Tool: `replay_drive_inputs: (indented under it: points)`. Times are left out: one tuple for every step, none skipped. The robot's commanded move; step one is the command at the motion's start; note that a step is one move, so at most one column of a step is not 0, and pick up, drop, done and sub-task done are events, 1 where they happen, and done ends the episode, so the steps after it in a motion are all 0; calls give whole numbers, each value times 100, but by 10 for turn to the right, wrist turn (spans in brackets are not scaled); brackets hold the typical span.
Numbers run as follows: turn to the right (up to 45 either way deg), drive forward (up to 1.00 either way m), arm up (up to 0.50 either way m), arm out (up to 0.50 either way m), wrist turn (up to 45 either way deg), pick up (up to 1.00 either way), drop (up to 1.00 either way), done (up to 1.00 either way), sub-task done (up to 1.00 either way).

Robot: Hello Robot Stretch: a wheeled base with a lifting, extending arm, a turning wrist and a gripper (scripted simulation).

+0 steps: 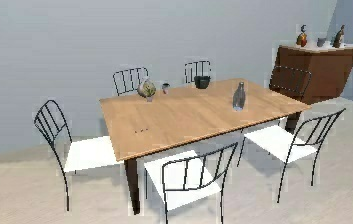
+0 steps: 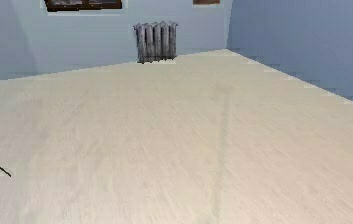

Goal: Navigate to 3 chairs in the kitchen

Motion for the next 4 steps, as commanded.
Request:
replay_drive_inputs:
  points:
    - [0,0,0,0,0,0,0,0,100]
    - [-450,0,0,0,0,0,0,0,0]
    - [-60,0,0,0,0,0,0,0,0]
    - [0,45,0,0,0,0,0,0,0]
